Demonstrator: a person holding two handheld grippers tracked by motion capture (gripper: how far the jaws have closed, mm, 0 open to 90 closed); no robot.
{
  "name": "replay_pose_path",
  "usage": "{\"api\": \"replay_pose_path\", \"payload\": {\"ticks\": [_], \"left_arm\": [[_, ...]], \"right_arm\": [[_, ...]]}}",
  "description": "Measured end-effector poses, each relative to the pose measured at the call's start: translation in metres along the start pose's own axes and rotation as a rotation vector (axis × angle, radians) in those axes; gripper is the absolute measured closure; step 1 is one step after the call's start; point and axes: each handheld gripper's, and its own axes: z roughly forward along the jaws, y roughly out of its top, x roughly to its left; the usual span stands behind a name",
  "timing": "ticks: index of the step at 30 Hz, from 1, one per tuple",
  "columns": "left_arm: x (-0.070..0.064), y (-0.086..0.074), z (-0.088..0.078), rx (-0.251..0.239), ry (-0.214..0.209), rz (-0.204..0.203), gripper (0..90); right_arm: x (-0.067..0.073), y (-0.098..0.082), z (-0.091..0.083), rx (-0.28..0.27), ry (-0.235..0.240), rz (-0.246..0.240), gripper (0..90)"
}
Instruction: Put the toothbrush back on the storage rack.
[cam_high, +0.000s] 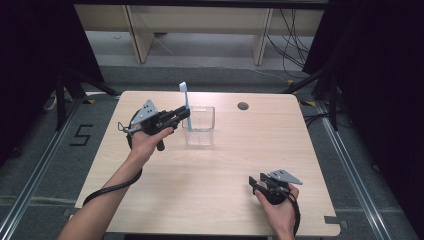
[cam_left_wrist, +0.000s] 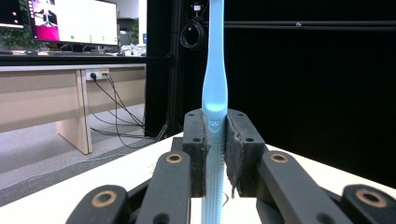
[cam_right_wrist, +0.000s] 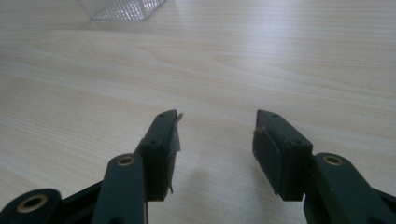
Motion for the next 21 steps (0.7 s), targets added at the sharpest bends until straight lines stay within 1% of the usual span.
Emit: {"api": "replay_pose_path", "payload": {"ticks": [1, 2, 3, 4, 5, 6, 7, 8, 9, 10, 11, 12, 15, 17, 21], "left_arm": [[0.0, 0.0, 0.001, 0.001, 0.003, 0.001, 78.4], [0.001, 0.0, 0.001, 0.002, 0.006, 0.005, 78.4], [0.001, 0.0, 0.002, 0.001, 0.007, 0.003, 78.4], [0.002, 0.0, 0.003, 0.0, 0.009, 0.006, 78.4], [0.002, 0.0, 0.004, 0.002, 0.012, 0.009, 78.4], [0.003, 0.0, 0.004, 0.004, 0.015, 0.011, 78.4], [0.003, 0.0, 0.005, 0.004, 0.018, 0.012, 78.4], [0.004, 0.0, 0.006, 0.004, 0.023, 0.014, 78.4], [0.004, 0.0, 0.007, 0.006, 0.027, 0.012, 78.4], [0.004, 0.0, 0.007, 0.007, 0.028, 0.009, 78.4], [0.005, -0.001, 0.008, 0.008, 0.029, 0.01, 78.4], [0.005, -0.001, 0.009, 0.008, 0.032, 0.008, 78.4], [0.007, -0.001, 0.01, 0.01, 0.041, 0.015, 78.4], [0.009, -0.002, 0.011, 0.012, 0.047, 0.014, 78.4], [0.011, -0.002, 0.013, 0.013, 0.056, 0.02, 78.4]], "right_arm": [[0.0, 0.0, 0.0, -0.006, 0.003, -0.002, 50.3], [0.0, 0.0, -0.001, -0.004, -0.002, -0.015, 50.2], [0.0, 0.0, -0.001, 0.005, -0.005, -0.014, 50.0], [0.0, 0.0, -0.001, -0.001, -0.007, -0.017, 49.7], [0.0, 0.0, -0.001, -0.005, 0.006, -0.019, 49.4], [0.0, 0.0, 0.0, -0.011, 0.0, -0.024, 49.1], [0.001, 0.0, -0.002, 0.001, -0.001, -0.024, 48.9], [0.005, 0.0, -0.003, 0.017, -0.01, 0.03, 48.6], [0.004, 0.0, -0.003, 0.009, -0.002, 0.013, 48.4], [0.004, 0.0, -0.003, 0.009, 0.0, 0.012, 48.2], [0.004, 0.0, -0.002, -0.006, -0.002, 0.006, 48.0], [0.004, -0.001, -0.002, -0.007, -0.004, 0.003, 47.9], [0.003, -0.001, -0.001, -0.024, 0.003, 0.003, 47.8], [0.001, 0.0, -0.001, -0.033, 0.011, -0.028, 47.8], [0.001, 0.0, -0.001, -0.041, 0.015, -0.028, 47.8]]}}
